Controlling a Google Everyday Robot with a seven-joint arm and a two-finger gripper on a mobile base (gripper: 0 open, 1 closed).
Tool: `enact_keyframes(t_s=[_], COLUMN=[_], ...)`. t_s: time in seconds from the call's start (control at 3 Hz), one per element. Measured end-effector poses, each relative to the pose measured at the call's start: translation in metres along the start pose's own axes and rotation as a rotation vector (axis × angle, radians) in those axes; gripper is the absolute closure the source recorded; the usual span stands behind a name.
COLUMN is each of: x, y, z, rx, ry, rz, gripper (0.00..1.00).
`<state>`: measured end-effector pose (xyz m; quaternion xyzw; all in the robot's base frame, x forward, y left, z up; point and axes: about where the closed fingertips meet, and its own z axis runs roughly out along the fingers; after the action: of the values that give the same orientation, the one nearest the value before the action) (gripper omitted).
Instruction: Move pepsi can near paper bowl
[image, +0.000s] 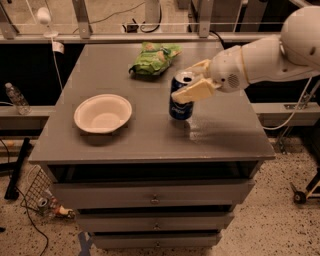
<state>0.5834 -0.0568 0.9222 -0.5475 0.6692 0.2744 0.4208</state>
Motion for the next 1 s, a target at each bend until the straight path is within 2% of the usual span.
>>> enact_keyframes(t_s=[0.67,1.0], x=[-0.020,-0.030], y=[0.038,0.048], z=[0.057,0.074], rx=[-0.242,-0.314], ry=[-0.016,-0.042], rz=[-0.051,-0.066], gripper=[1.00,1.00])
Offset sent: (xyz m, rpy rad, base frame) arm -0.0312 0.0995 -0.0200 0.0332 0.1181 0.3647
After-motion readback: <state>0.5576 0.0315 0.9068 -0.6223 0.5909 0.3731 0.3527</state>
